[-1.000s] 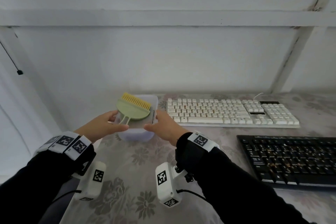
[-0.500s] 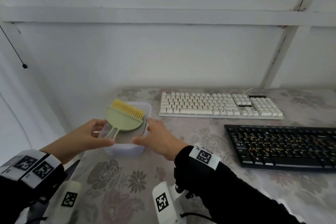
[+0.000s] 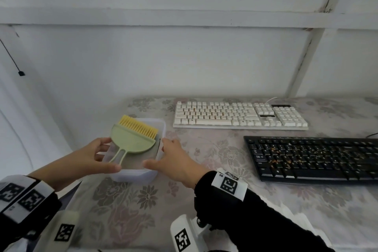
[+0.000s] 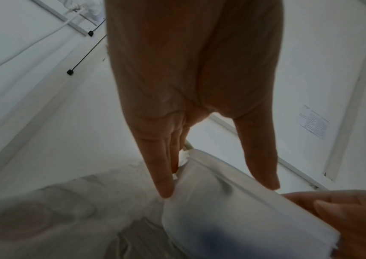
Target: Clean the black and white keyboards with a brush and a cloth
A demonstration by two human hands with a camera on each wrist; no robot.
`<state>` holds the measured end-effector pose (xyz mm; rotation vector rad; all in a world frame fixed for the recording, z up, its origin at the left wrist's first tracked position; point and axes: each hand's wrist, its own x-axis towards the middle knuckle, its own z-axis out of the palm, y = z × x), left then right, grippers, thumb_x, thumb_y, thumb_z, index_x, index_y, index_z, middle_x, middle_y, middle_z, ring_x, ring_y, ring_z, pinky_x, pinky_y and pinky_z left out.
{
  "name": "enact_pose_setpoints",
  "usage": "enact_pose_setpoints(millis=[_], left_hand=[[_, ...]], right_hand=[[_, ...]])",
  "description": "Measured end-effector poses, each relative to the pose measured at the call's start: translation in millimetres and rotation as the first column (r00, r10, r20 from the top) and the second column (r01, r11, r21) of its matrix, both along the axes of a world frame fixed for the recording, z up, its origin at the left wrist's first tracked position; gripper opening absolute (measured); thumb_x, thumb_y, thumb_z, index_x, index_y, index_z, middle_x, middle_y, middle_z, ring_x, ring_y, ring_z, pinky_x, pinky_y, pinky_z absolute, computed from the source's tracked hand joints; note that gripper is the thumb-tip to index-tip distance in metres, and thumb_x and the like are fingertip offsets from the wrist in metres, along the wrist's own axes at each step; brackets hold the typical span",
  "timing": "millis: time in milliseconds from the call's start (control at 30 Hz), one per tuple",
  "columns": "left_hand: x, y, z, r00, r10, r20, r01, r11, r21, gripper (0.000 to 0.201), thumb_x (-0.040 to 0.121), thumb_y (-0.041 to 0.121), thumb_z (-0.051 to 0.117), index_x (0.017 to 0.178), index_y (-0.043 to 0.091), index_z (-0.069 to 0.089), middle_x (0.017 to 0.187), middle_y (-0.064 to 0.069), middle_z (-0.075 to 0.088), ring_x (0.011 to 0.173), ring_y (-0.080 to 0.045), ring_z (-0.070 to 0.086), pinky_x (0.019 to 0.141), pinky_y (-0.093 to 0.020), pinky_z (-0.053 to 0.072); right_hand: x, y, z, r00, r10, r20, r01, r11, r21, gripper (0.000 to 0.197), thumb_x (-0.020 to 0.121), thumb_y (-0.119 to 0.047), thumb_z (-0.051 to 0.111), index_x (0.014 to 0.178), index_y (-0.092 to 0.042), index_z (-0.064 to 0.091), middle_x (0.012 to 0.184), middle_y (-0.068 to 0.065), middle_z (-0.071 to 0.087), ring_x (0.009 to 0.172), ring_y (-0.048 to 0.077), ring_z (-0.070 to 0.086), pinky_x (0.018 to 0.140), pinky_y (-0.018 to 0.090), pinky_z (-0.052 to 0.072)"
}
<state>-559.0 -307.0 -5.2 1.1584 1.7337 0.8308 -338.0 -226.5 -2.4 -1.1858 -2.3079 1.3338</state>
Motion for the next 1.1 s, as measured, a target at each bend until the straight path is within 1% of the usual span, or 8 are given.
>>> enact_pose_setpoints(millis=[133,267,467,700,800,933,1033,1100], left_hand=[[7,-2,-2,1.0,-0.006,0.007,0.006,1.0,0.014,0.139,0.025,0.052,0.09,0.145,0.025,0.027,0.129,0.006,0.052,0.107,-0.006,0.058,0.069,-0.019,0.053],[8,-1,-6,1.0,-0.01,0.025,0.009,0.999,0.036,0.133,0.03,0.048,0.09,0.145,0.029,0.025,0.131,0.008,0.049,0.111,-0.005,0.055,0.07,-0.019,0.053],[-1,3,-10,1.0,-0.024,0.007,0.024,0.999,0.032,0.139,0.027,0.057,0.092,0.144,0.033,0.022,0.138,0.007,0.045,0.121,-0.015,0.053,0.095,-0.037,0.05],[2,3,-8,0.999,-0.03,-0.02,0.03,0.999,0.036,0.146,0.02,0.061,0.09,0.146,0.03,0.022,0.139,0.006,0.043,0.123,-0.016,0.05,0.093,-0.033,0.049],[5,3,-5,0.998,-0.035,-0.052,0.037,0.998,0.043,0.146,0.021,0.062,0.089,0.145,0.03,0.02,0.137,0.008,0.041,0.124,-0.013,0.046,0.088,-0.024,0.047],[11,5,-3,0.998,-0.022,-0.061,0.026,0.997,0.071,0.12,0.048,0.043,0.091,0.145,0.028,0.021,0.138,0.011,0.038,0.11,0.004,0.048,0.074,-0.013,0.047],[15,6,1,0.997,-0.012,-0.081,0.018,0.997,0.08,0.141,0.029,0.055,0.091,0.146,0.031,0.017,0.136,0.015,0.034,0.116,0.002,0.042,0.077,-0.017,0.046],[18,4,6,0.997,-0.001,-0.073,0.009,0.995,0.097,0.135,0.031,0.058,0.09,0.143,0.036,0.019,0.134,0.02,0.036,0.111,0.012,0.044,0.08,-0.017,0.045]], right_hand=[[-11,8,4,1.0,-0.03,0.006,0.026,0.936,0.35,0.059,0.087,-0.029,0.063,0.138,-0.014,0.036,0.128,0.011,0.036,0.119,0.029,0.034,0.1,0.034,0.035],[-39,13,12,0.978,0.145,0.152,-0.209,0.759,0.616,0.046,0.088,-0.018,0.058,0.133,-0.026,0.05,0.124,0.011,0.043,0.113,0.031,0.037,0.096,0.041,0.036],[-62,15,15,0.89,0.24,0.387,-0.438,0.688,0.579,0.034,0.096,-0.026,0.046,0.127,-0.036,0.057,0.134,0.012,0.035,0.122,0.035,0.03,0.099,0.047,0.032],[-69,12,10,0.874,0.243,0.422,-0.47,0.643,0.605,0.027,0.097,-0.025,0.044,0.119,-0.027,0.059,0.139,0.012,0.032,0.123,0.038,0.031,0.094,0.046,0.036],[-69,12,7,0.883,0.236,0.405,-0.457,0.628,0.63,0.023,0.096,-0.023,0.044,0.115,-0.022,0.057,0.136,0.013,0.035,0.119,0.037,0.036,0.09,0.044,0.039],[-65,19,2,0.895,0.279,0.347,-0.443,0.642,0.626,0.025,0.095,-0.017,0.041,0.118,-0.019,0.051,0.13,0.012,0.044,0.109,0.037,0.046,0.088,0.047,0.044],[-60,23,1,0.922,0.272,0.275,-0.387,0.641,0.663,0.024,0.095,-0.013,0.041,0.118,-0.013,0.045,0.121,0.012,0.052,0.097,0.036,0.053,0.08,0.045,0.045],[-54,28,2,0.942,0.275,0.193,-0.33,0.654,0.681,0.023,0.094,-0.01,0.042,0.117,-0.011,0.044,0.117,0.014,0.055,0.092,0.034,0.055,0.073,0.038,0.043]])
